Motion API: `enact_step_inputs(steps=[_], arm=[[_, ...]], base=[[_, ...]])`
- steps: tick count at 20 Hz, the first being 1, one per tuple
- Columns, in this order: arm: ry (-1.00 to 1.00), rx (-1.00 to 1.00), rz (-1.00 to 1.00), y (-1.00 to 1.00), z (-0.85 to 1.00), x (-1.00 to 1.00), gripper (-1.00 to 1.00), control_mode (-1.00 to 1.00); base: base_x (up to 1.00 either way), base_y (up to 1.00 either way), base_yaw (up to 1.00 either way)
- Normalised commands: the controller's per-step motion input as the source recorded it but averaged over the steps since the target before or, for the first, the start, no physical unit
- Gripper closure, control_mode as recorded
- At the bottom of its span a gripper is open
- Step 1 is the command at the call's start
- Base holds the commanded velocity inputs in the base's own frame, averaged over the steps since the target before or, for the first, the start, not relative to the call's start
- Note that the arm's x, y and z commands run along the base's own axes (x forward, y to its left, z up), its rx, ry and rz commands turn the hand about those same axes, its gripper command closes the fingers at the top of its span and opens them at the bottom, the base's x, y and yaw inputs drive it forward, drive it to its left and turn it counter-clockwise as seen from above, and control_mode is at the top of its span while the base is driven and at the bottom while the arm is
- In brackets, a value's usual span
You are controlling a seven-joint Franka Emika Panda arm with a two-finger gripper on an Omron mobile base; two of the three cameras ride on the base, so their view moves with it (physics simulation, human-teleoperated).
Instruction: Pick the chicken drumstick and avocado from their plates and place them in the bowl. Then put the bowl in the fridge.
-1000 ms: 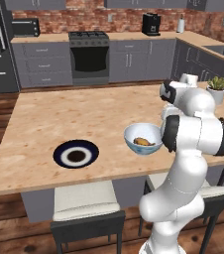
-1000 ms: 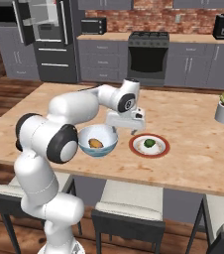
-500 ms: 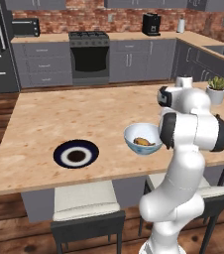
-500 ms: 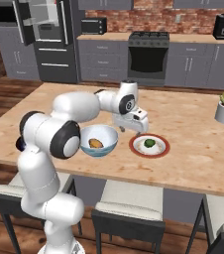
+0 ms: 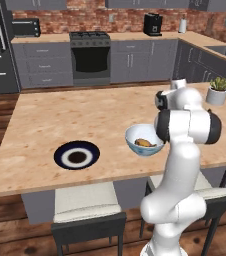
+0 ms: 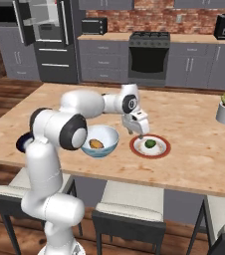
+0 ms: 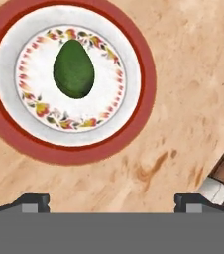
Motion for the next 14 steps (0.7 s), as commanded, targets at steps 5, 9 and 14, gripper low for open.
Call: enact_step_inputs(steps=[5, 9, 14], arm=[[0.3, 0.0, -0.16, -0.34, -0.07, 0.3, -1.0, -1.0], [0.11, 0.0, -0.02, -0.35, -0.13, 0.32, -1.0, -1.0], [-0.04, 0.15, 0.0, -0.2, -0.16, 0.24, -1.0, -1.0]], base=[[0.0, 0.0, 0.0], [0.0, 0.0, 0.0], [0.0, 0.0, 0.0]])
